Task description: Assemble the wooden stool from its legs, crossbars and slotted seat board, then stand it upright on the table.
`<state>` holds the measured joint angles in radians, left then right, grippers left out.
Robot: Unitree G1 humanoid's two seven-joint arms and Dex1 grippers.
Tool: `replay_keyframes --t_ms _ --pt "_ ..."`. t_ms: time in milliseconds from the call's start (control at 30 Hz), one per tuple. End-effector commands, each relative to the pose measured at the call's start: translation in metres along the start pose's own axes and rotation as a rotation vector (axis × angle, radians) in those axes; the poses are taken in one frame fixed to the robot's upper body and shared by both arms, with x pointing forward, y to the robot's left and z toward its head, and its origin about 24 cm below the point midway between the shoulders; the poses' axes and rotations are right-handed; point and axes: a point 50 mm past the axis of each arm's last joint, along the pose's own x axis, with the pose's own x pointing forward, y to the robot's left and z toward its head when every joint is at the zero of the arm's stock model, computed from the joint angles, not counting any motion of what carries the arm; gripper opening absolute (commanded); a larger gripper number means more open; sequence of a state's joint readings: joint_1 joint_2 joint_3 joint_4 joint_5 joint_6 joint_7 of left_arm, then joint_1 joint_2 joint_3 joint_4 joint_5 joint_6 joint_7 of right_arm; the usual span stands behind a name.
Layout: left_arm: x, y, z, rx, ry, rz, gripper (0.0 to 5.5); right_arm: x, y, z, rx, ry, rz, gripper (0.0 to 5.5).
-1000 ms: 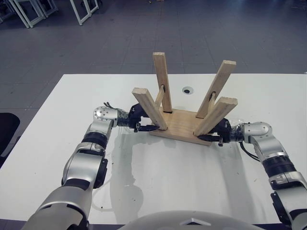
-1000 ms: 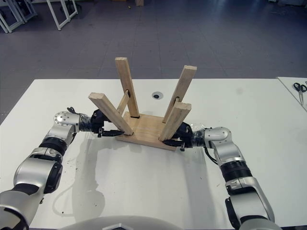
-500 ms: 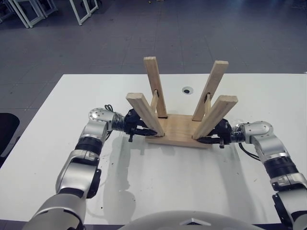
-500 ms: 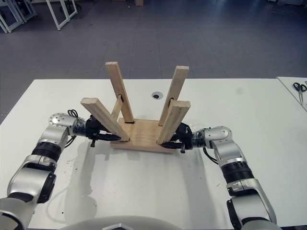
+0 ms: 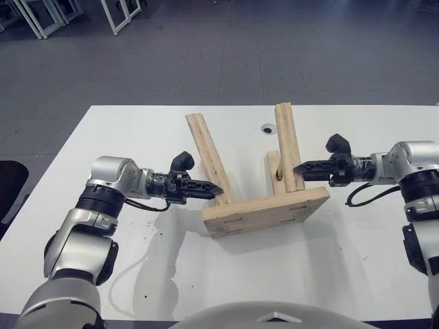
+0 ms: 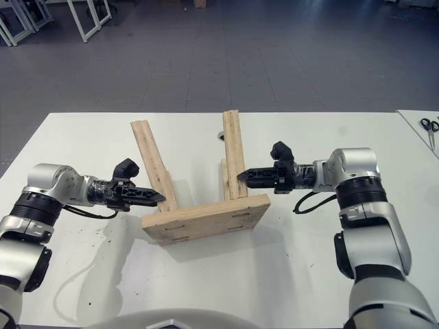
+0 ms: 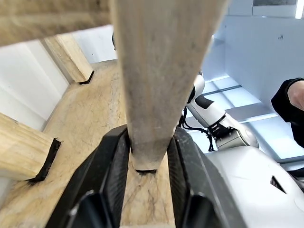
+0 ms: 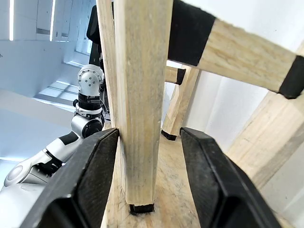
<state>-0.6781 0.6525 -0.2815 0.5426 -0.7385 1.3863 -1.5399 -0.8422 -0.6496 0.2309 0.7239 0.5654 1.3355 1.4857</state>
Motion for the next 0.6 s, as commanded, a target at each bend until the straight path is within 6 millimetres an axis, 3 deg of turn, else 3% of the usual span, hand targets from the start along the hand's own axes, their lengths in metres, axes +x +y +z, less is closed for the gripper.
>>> replay_keyframes --t_ms 33,133,267,467,600 --pt "-0.005 -0.017 0.017 0.01 -0.109 -0.091 1.14 0.0 -0.002 0.002 0.008 0.016 -0.028 2.35" --pt "-0.009 -0.026 0.02 0.005 -0.149 -0.142 1.14 -0.009 0.001 0.004 0.002 -0.015 -0.013 2.35" --pt "-0.007 -0.028 0.02 0.007 -0.162 -0.167 1.82 -0.013 0.006 0.006 -0.007 -0.038 0.024 2.37" --pt "-0.013 -0.013 0.011 0.013 -0.17 -0.075 2.82 -0.012 0.003 0.003 -0.024 -0.02 0.01 2.37" --pt "-0.025 -0.002 0.002 0.03 -0.146 0.045 2.88 -0.015 0.007 0.003 -0.046 -0.008 0.006 2.37"
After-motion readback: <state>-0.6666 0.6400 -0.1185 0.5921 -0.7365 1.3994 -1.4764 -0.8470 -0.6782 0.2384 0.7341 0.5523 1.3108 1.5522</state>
